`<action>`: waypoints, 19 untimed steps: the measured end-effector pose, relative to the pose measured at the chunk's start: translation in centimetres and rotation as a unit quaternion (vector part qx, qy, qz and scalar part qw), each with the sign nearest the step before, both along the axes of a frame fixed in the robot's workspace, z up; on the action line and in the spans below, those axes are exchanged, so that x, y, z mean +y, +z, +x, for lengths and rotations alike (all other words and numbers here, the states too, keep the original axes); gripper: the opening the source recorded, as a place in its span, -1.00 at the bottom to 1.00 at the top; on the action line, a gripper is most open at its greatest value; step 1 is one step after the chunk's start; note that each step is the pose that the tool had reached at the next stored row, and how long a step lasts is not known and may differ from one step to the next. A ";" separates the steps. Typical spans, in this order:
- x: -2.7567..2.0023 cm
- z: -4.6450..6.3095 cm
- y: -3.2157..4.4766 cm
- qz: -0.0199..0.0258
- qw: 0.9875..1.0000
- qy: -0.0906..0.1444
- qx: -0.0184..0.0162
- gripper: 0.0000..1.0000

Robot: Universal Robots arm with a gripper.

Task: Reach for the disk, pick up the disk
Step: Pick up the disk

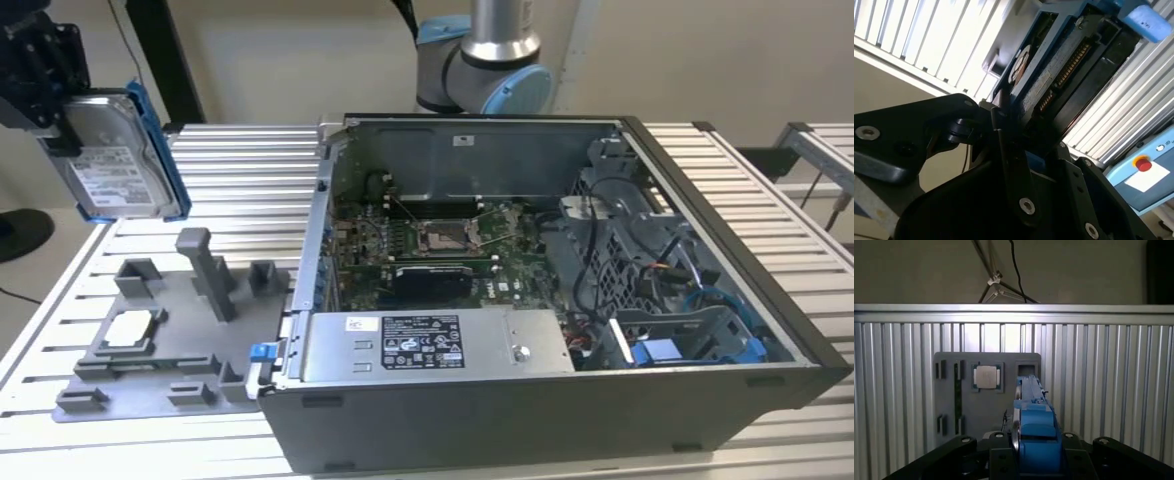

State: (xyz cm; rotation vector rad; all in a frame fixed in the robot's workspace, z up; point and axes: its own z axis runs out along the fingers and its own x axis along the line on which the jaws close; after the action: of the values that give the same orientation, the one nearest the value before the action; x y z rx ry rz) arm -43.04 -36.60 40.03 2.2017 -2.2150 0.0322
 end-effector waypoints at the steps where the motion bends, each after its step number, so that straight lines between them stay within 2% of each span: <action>1: 0.00 0.0 0.19 0.000 1.000 0.000 0.000 -1.00; 12: 0.00 0.0 2.54 0.000 1.000 0.000 0.000 -1.00; 19: 0.00 0.0 4.51 0.000 1.000 0.000 0.000 -1.00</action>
State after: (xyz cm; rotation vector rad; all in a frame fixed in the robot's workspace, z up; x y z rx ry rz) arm -43.04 -36.60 44.54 2.2017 -2.2149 0.0321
